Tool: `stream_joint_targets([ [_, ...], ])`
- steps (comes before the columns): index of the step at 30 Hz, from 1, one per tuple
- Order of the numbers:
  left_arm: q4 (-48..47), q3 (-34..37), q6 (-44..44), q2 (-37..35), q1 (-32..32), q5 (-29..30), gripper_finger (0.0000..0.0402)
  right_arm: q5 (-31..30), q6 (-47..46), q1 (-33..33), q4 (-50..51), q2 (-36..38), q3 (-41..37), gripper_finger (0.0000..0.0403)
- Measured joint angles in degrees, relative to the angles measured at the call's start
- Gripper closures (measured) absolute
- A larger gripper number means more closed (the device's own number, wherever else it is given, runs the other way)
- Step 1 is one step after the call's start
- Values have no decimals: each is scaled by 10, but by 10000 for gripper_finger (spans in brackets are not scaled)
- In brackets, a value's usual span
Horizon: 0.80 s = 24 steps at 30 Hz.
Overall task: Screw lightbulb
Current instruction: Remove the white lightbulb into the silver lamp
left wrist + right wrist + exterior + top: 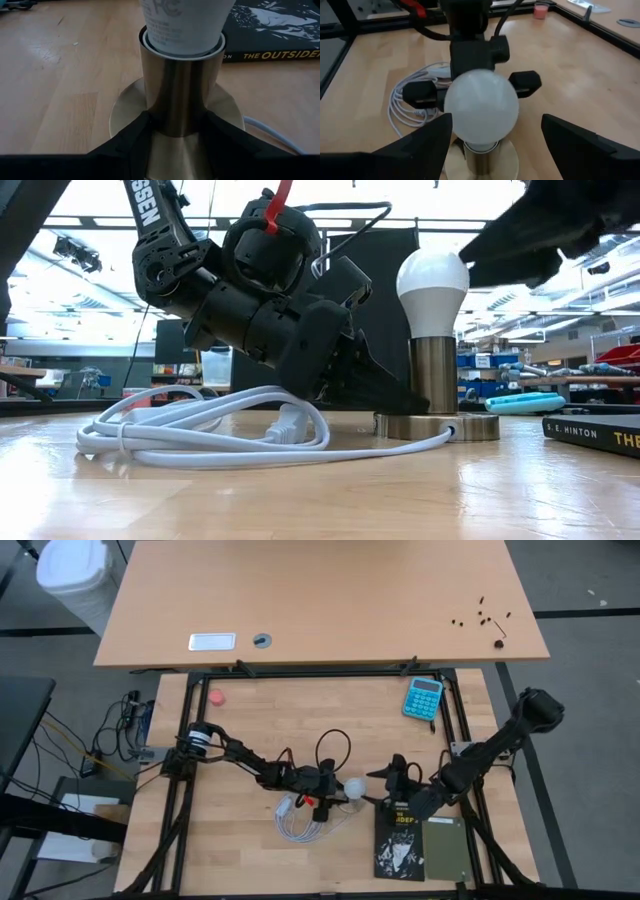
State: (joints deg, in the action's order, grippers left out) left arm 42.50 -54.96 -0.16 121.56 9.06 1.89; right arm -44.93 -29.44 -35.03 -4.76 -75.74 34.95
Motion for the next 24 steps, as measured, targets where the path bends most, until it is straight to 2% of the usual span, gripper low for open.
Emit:
stream_joint_targets([
  [14, -1, 0, -14, 0, 1, 12, 220, 21, -32, 8, 212, 5, 150, 87],
  [24, -1, 0, -18, 0, 0, 20, 220, 167, -179, 70, 464, -19, 276, 87],
])
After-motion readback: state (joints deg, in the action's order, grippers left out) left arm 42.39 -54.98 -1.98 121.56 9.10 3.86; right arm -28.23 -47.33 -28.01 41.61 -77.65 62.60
